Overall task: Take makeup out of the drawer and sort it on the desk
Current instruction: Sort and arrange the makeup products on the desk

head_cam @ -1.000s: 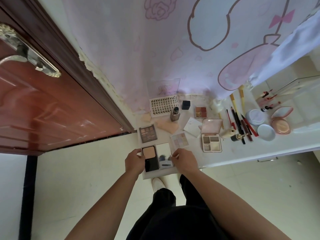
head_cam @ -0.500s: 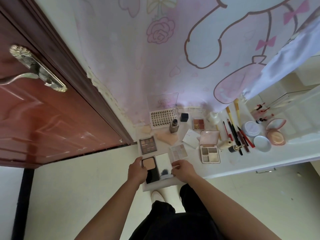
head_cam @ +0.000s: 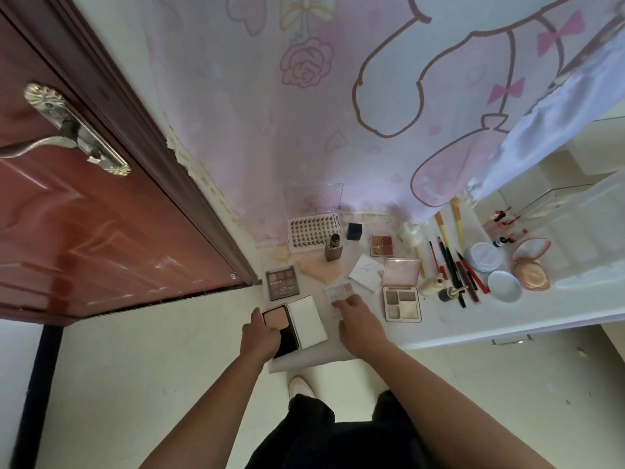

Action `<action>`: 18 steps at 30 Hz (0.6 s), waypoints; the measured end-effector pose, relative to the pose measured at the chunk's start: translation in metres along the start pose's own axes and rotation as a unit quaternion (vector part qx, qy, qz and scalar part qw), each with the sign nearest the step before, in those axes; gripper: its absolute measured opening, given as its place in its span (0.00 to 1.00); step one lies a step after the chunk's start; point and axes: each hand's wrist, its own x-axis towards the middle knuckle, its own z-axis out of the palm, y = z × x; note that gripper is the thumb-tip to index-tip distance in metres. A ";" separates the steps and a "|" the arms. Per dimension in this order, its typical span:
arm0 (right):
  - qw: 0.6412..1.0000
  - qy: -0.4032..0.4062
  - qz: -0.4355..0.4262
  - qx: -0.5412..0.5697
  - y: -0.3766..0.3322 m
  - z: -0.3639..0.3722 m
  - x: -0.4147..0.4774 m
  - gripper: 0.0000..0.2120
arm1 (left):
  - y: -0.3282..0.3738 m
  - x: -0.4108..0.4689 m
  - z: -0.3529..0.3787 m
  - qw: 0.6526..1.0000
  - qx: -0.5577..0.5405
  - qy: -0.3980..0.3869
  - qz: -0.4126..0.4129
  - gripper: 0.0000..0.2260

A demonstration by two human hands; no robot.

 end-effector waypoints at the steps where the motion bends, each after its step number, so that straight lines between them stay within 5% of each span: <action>1: 0.999 -0.001 -0.025 -0.045 0.003 -0.002 0.002 0.25 | 0.002 -0.002 0.001 1.000 0.002 0.005 -0.005 0.31; 6: 0.981 -0.014 -0.103 -0.162 0.019 -0.004 0.002 0.26 | 0.023 -0.014 0.011 0.993 0.071 0.096 -0.014 0.29; 13: 0.974 -0.023 -0.156 -0.161 0.052 -0.013 -0.013 0.25 | 0.072 0.008 0.028 0.984 0.058 0.170 -0.020 0.26; 18: 0.973 -0.025 -0.186 -0.135 0.070 -0.011 -0.014 0.26 | 0.098 0.028 0.034 0.974 0.101 0.194 -0.051 0.35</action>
